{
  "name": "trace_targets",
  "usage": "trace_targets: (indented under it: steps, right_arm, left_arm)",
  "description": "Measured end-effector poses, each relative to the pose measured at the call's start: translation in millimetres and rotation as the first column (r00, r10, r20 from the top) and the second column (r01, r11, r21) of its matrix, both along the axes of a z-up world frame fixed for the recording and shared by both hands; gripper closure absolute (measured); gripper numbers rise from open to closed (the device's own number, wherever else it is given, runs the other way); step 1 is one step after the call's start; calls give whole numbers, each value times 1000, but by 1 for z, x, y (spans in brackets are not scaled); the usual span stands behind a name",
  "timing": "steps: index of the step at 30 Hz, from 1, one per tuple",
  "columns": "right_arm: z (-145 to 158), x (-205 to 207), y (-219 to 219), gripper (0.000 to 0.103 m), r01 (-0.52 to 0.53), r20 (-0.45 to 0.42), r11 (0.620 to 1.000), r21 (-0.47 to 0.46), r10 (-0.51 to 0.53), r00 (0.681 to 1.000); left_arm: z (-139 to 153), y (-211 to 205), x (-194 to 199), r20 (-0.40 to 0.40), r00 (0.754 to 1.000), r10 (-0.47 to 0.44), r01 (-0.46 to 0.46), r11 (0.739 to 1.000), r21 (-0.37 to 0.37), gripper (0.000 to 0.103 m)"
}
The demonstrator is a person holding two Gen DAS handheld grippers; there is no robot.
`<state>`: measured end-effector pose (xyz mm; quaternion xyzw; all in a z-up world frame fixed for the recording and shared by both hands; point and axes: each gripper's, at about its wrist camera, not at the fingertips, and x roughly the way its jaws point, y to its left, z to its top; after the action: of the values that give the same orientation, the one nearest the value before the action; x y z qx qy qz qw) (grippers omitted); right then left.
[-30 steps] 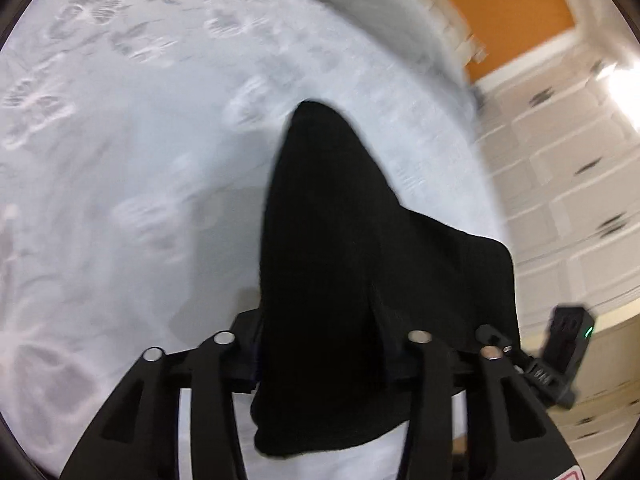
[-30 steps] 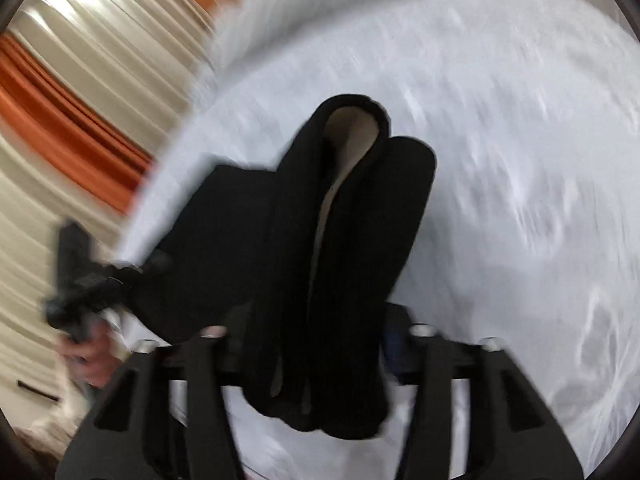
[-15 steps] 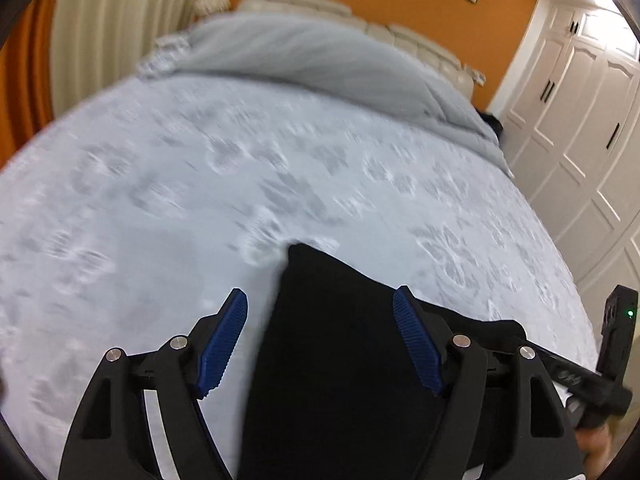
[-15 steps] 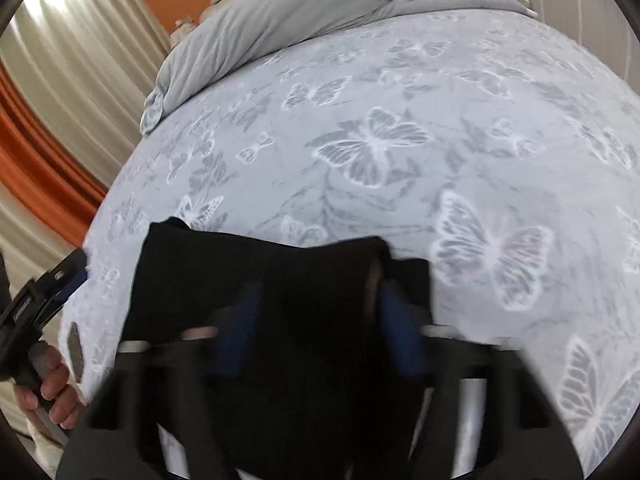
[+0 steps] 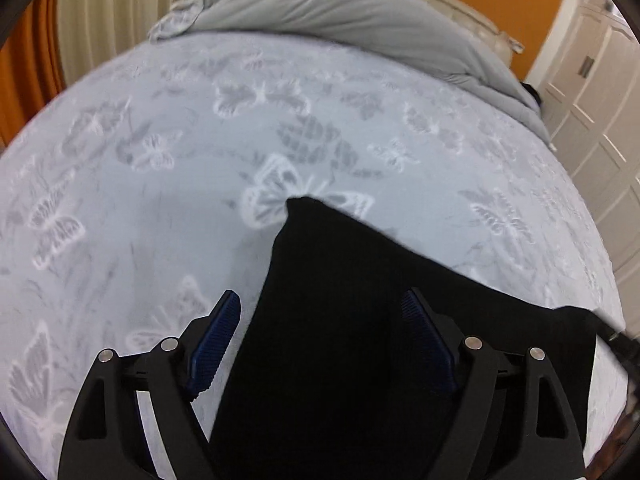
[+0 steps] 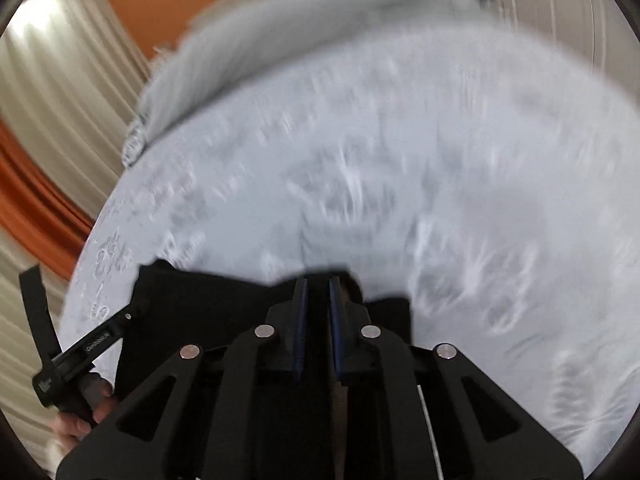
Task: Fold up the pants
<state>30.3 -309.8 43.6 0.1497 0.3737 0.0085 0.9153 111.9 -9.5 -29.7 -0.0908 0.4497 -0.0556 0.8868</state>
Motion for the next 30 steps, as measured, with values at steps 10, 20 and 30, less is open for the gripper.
trace_targets:
  steps: [10,20,30]
  right_arm:
    - [-51,17,-18,95,-28,-203,986,164,62,977]
    - [-52,-29,-23,86,-136,-273,986,97,158,949]
    - [-73,-40,1,50,-208,-284,967,148,243,928]
  left_arm:
    - [-21,-21,-7,-34,999,-34,40,979,202,14]
    - [9,-24,-45,38,993,-113,103,972,211,15]
    - [13,-22,-60,26,991,-133,125,971,203,15]
